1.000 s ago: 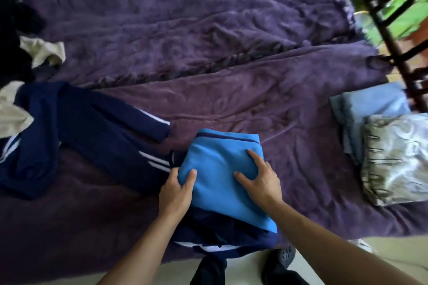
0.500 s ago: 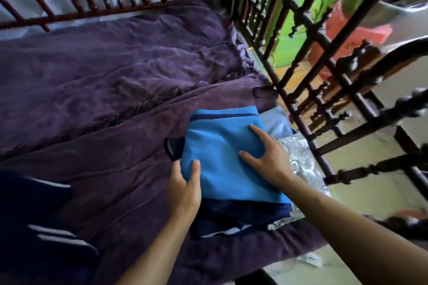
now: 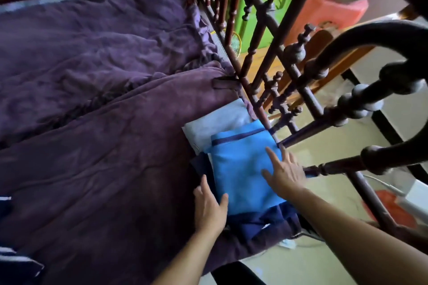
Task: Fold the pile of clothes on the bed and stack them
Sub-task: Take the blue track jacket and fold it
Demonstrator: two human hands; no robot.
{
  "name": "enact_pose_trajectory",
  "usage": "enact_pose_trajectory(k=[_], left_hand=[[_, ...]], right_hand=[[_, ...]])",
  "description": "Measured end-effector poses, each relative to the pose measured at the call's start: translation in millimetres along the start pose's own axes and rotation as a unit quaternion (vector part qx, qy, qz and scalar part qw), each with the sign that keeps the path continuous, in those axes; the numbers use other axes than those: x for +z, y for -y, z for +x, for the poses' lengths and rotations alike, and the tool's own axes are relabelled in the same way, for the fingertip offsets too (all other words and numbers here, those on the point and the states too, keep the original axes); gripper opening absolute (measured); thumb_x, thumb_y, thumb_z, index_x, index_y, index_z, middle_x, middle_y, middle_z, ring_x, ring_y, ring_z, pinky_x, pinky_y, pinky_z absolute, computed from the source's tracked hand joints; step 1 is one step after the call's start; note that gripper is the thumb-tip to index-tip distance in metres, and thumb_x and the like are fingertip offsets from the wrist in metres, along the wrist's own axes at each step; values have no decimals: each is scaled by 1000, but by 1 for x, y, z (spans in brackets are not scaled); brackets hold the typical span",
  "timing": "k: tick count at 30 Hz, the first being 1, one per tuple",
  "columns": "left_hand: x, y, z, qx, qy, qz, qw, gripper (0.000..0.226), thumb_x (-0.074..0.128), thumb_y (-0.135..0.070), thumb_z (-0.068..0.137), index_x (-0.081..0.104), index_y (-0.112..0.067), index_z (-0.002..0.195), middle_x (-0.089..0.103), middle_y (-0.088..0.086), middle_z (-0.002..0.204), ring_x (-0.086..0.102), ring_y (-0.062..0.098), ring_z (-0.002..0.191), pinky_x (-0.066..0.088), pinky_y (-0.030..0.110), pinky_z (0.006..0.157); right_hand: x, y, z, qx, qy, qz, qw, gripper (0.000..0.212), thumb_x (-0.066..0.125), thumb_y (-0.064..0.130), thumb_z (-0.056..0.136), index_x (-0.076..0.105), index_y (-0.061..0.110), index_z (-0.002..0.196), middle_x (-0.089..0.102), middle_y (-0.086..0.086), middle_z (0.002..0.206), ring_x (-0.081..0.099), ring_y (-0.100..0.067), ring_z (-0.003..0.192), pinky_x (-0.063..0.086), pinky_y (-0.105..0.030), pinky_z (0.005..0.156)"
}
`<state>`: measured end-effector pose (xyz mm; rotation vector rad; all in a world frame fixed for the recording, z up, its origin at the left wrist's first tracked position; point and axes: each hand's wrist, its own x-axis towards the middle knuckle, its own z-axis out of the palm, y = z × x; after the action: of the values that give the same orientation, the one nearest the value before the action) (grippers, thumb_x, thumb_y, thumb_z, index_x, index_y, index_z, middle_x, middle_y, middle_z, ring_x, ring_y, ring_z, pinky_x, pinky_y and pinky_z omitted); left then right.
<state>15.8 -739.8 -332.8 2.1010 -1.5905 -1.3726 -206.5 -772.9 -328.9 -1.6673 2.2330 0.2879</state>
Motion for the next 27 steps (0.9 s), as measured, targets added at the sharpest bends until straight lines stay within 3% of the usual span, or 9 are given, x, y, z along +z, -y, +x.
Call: enact_pose_trajectory(k=[3,5,7,11,15,18,21,27], left_hand=[[-1,10,12,131,-40,244,960,84,55,-37,91,-2,-32,152,-1,12,160,17,29,143,32,36,108],[-1,14,26,183,27,316,931,72,48,-36,95,2,-39,150,-4,7,160,15,27,144,32,38,107],[-2,15,37,164,91,336,923,65,43,-35,98,5,-40,150,4,4,159,25,27,138,36,40,103],[-11,15,39,134,123,313,932,63,44,-31,97,10,-38,150,16,2,155,37,27,128,39,42,101],[-42,29,15,108,96,260,955,43,46,-30,96,40,-26,139,47,1,131,51,24,114,46,38,90],[-79,60,-13,65,70,233,968,34,46,-31,96,51,-23,129,57,-1,124,56,21,111,45,32,84],[-126,100,-47,23,14,221,975,31,48,-34,95,55,-25,123,62,-1,118,58,21,108,45,31,81],[-227,205,-139,-72,-103,158,979,26,49,-35,93,60,-24,114,66,-1,116,60,22,109,47,30,84]], right_hand=[[32,4,-12,-49,-5,-12,999,66,35,58,95,7,39,152,0,-6,162,1,-26,148,21,-46,112],[47,7,-15,-50,19,3,999,63,27,59,96,0,42,150,-4,-2,162,-6,-23,148,16,-49,113],[52,7,-12,-43,44,7,998,63,26,58,96,-2,42,150,-6,-2,162,-7,-22,148,15,-50,114],[42,19,-5,-40,49,-10,998,64,34,53,96,7,35,152,1,-7,162,1,-26,148,22,-47,110],[21,48,-6,-53,36,-34,997,66,47,39,92,20,25,151,9,-11,160,12,-27,145,23,-44,110],[4,93,-12,-124,21,-31,992,56,48,34,90,34,25,144,25,-7,153,27,-26,138,33,-41,103],[-9,157,-27,-204,16,-13,979,40,50,34,90,52,24,128,51,-2,130,45,-24,123,44,-37,91],[-11,299,-103,-350,55,-5,935,24,49,36,91,60,25,108,64,1,111,62,-28,102,49,-33,78]])
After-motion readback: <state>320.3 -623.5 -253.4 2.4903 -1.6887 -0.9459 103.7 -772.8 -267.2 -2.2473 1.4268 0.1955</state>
